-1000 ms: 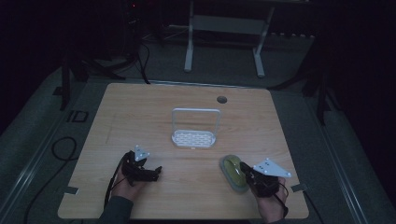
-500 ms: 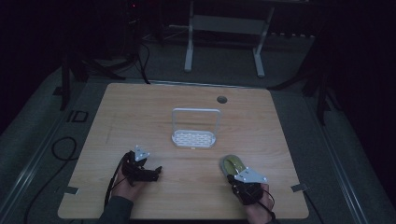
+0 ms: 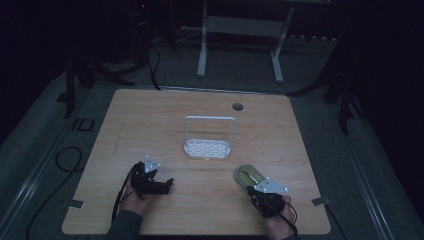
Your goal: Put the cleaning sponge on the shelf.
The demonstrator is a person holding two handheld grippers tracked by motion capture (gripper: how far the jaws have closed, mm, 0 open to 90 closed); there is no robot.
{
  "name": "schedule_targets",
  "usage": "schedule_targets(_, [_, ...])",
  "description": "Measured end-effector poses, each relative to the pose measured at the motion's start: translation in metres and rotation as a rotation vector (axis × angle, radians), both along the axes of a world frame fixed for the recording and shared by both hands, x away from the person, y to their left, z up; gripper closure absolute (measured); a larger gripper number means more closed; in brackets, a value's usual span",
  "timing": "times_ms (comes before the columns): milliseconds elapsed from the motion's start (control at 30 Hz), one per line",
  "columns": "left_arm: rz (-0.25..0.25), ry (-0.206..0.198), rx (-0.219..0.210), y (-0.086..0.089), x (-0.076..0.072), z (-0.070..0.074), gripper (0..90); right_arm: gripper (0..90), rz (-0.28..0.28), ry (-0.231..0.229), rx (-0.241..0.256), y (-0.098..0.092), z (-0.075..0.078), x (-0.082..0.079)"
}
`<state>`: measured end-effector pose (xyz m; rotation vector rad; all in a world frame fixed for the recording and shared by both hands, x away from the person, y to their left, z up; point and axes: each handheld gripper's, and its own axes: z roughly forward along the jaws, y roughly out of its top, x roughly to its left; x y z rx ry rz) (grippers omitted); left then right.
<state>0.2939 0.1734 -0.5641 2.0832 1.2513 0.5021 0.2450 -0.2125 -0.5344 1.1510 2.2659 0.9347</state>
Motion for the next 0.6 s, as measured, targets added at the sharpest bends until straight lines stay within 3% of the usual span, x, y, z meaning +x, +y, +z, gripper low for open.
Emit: schedule_targets(600, [0.003,0.000,-0.001,0.000,0.000,0.000,4.6,86.9,0.012,0.006,-0.010,-0.001,0.004,0.011])
